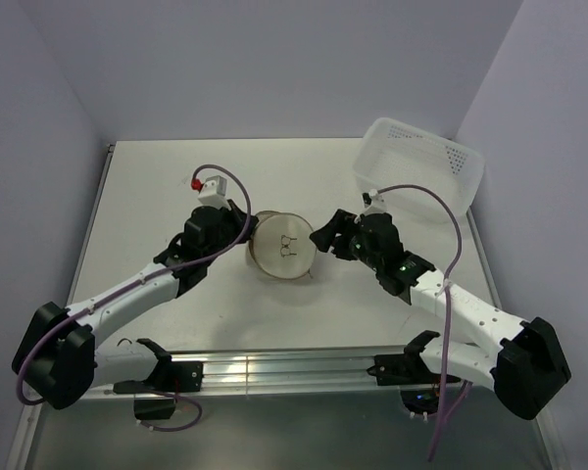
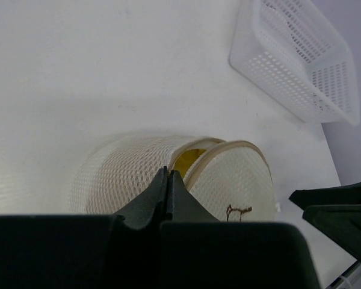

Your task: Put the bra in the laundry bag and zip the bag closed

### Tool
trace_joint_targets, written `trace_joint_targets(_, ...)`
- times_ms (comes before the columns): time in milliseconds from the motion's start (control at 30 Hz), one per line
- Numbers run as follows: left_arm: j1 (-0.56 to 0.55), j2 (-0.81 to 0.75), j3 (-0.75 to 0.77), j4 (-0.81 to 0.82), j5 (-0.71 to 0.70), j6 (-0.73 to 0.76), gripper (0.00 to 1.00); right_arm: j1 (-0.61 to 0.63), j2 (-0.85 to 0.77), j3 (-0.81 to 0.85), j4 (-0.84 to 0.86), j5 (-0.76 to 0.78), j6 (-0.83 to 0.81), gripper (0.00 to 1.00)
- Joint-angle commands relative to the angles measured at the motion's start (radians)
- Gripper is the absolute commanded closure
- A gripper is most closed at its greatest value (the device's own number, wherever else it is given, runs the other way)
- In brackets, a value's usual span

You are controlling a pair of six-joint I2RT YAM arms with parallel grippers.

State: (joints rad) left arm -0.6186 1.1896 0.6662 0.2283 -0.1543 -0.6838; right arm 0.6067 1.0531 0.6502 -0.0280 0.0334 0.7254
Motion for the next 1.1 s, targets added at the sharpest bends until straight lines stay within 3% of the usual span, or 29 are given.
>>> trace_joint_targets(0,0.003,0.047,0.096,0.063,0.048,0.033,1.00,-0.041,0.004,-0.085,0.210,-0.089,0.137,0.27)
trace_joint_targets(133,0.003,0.073,0.107,0.068,0.042,0.041,1.00,-0.082,0.051,-0.158,0.321,-0.177,0.213,0.26)
trace_joint_targets(333,0.003,0.100,0.128,0.055,0.038,0.047,0.95,-0.085,0.022,-0.233,0.395,-0.191,0.279,0.19)
trace_joint_targets(567,0.003,0.127,0.174,0.032,0.032,0.049,0.84,-0.084,0.050,-0.291,0.504,-0.273,0.327,0.23)
trace_joint_targets(700,0.002,0.120,0.171,0.026,0.027,0.044,0.59,-0.085,0.073,-0.279,0.523,-0.270,0.330,0.42)
trace_joint_targets(733,0.002,0.113,0.170,0.023,0.025,0.046,0.46,-0.085,0.077,-0.277,0.527,-0.271,0.332,0.44)
trace_joint_targets(800,0.003,0.096,0.171,0.005,0.018,0.050,0.31,-0.085,0.084,-0.277,0.534,-0.270,0.338,0.51)
trace_joint_targets(933,-0.023,0.006,0.171,-0.041,0.016,0.067,0.24,-0.084,0.093,-0.273,0.534,-0.276,0.345,0.55)
trace_joint_targets(1067,-0.137,-0.088,0.161,-0.121,-0.059,0.079,0.23,-0.084,0.123,-0.270,0.586,-0.306,0.359,0.41)
